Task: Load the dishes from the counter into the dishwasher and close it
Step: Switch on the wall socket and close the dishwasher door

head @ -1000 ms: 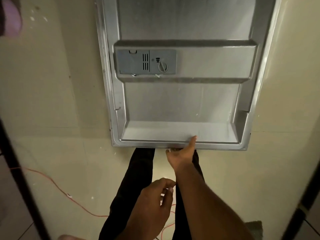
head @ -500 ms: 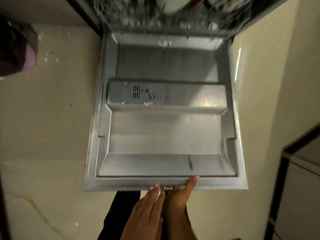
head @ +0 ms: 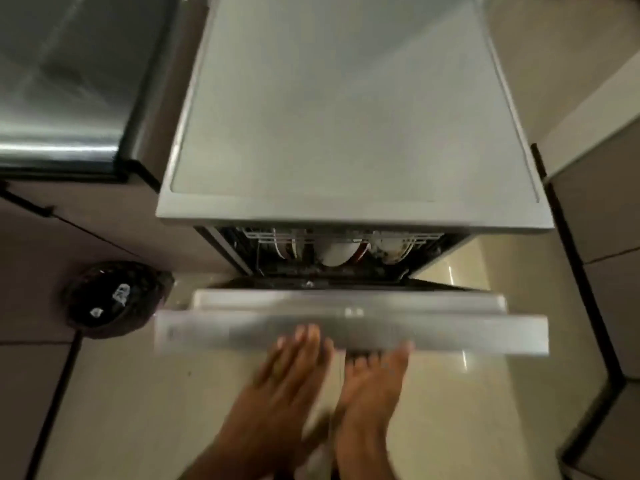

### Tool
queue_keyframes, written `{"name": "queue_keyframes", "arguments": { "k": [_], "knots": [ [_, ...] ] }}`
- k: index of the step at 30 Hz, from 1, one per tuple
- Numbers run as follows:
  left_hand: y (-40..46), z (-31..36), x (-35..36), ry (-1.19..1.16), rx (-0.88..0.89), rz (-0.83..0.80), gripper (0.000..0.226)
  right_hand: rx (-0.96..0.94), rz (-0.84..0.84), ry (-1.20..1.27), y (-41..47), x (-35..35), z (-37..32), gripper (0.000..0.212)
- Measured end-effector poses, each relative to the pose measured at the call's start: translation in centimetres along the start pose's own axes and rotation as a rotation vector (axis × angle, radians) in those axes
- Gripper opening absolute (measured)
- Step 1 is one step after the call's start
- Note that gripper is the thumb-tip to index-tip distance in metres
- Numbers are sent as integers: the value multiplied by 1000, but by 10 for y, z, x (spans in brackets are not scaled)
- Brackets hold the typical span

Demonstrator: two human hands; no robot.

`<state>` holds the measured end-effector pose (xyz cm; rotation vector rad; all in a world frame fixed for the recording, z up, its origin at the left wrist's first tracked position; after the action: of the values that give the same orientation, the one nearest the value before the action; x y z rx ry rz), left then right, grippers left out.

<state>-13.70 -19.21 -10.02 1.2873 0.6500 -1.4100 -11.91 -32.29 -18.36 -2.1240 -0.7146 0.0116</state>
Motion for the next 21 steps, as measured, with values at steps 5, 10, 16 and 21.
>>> {"name": "queue_keyframes", "arguments": {
  "k": [5, 10, 16, 21],
  "knots": [
    [163, -74, -40, 272, -289, -112, 133, 56, -466, -3, 14, 174, -77, 113],
    [197, -111, -7, 364, -342, -436, 112, 112, -506, 23, 16, 181, -91, 105],
    [211, -106, -9, 403, -350, -455, 85, -214, -588, -679, -10, 163, -110, 76],
    [223, -99, -3, 447, -386, -491, 78, -1139, -704, -1711, -14, 203, -134, 71]
  ]
}}
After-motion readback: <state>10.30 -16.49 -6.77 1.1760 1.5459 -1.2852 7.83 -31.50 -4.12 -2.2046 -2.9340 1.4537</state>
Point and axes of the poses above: each hand's wrist, its own y-axis towards the middle knuckle, its own x-axis out of the palm, z = x × y, the point moved 7 cm from there along y, towards the middle knuckle, and after that the axes turned 6 degrees about -x, right-handed, at the moved point
